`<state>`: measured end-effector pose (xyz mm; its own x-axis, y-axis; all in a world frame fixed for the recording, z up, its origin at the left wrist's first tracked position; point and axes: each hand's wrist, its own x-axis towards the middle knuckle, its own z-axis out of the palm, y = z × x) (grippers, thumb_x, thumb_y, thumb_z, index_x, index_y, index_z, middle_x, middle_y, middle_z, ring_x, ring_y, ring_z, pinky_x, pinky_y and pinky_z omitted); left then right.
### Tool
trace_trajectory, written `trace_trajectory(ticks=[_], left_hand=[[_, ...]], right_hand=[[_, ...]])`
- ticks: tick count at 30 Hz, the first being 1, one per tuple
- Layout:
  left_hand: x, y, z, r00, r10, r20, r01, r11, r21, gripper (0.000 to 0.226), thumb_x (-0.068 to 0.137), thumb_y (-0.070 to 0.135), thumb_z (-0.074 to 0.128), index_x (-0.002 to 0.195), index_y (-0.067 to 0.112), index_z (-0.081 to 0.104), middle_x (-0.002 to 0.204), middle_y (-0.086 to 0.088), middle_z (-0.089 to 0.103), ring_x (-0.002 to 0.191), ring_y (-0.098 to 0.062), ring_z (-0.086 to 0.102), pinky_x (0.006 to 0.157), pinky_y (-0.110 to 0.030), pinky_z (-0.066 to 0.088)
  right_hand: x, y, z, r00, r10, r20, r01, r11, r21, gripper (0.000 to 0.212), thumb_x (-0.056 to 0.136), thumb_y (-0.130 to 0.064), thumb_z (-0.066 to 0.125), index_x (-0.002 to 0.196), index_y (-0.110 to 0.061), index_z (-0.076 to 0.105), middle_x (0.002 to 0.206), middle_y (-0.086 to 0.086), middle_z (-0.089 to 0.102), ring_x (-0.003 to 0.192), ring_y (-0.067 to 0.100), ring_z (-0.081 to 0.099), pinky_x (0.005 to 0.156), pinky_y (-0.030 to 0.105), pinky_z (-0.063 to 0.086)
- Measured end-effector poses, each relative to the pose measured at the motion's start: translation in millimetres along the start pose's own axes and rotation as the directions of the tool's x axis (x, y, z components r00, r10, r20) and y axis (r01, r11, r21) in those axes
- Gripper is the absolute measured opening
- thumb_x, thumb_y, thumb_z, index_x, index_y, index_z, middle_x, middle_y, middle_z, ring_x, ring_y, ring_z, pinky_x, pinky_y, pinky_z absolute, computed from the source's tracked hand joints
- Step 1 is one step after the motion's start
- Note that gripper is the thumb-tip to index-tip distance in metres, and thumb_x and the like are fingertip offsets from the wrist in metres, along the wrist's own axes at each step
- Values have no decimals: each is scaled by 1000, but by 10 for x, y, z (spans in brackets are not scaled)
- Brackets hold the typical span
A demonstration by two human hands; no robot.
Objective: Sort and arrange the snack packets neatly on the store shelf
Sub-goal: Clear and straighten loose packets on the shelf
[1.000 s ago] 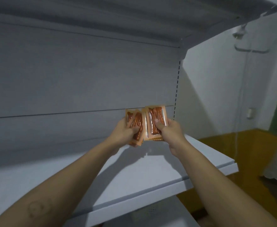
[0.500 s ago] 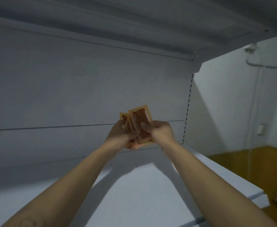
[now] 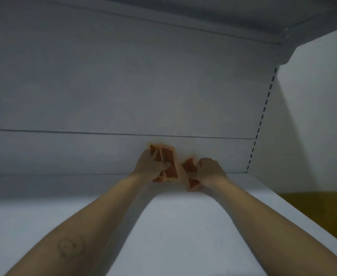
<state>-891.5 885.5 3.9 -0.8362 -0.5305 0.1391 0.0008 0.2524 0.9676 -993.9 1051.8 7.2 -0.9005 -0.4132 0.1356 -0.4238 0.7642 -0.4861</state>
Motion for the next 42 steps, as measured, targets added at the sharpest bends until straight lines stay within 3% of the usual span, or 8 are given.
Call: trace_trajectory(ticks=[3,6,12,16,22,28,37,42], left_hand=[[-7,-260,160,995,-43,-90,42,999,-19,46,81,8,79,120,5,56,118,-15,66,109,-33,65,93,-51,53],[31,-335,208,992,-28,-126,26,1000,-13,39,79,8,80,109,11,56,111,-14,68,97,-32,68,79,-44,56],[94,-364,151,994,-29,-103,30,1000,8,38,79,2,79,112,2,61,100,-14,71,88,-32,69,52,-27,49],[121,-373,163,997,-40,-72,46,996,78,34,79,1,78,110,1,63,100,-20,72,89,-36,70,63,-35,53],[1,-298,263,988,-41,-146,63,987,149,36,80,0,75,113,-2,61,99,-21,70,80,-35,70,51,-31,55],[-40,-275,326,974,-44,-223,85,981,176,45,78,5,79,117,1,58,110,-14,68,98,-30,67,89,-46,55],[-174,-183,266,991,-80,-103,81,997,11,42,73,-2,82,111,0,64,99,-16,73,79,-29,73,58,-35,60],[-215,-137,380,998,-60,-33,63,994,91,35,73,-1,83,104,2,68,92,-12,75,69,-19,73,52,-28,57]], right_hand=[[118,142,107,989,-10,147,31,989,-145,46,80,-54,73,64,-19,49,64,-4,51,57,10,47,46,23,31],[222,179,83,977,-25,214,70,977,-204,50,80,-63,68,68,-18,49,71,-2,54,64,15,50,51,26,32],[196,195,158,958,-234,165,265,944,-195,56,88,-48,65,136,-26,45,128,8,44,118,31,50,84,33,40],[184,179,214,941,-246,232,305,914,-267,28,96,-32,55,122,-28,63,127,3,60,117,29,55,88,34,45],[95,187,224,967,-179,180,226,930,-290,30,94,-25,58,123,-22,64,126,5,62,120,28,53,95,36,43],[61,224,178,984,-105,143,141,952,-272,34,94,-23,56,127,-15,58,132,8,58,124,29,51,98,35,39],[19,359,287,963,-226,147,268,863,-428,38,100,-21,48,137,-16,49,136,9,51,128,29,42,103,40,35],[-7,488,317,951,-293,101,306,833,-460,35,99,-18,49,134,-22,52,127,8,55,121,28,46,97,38,36]])
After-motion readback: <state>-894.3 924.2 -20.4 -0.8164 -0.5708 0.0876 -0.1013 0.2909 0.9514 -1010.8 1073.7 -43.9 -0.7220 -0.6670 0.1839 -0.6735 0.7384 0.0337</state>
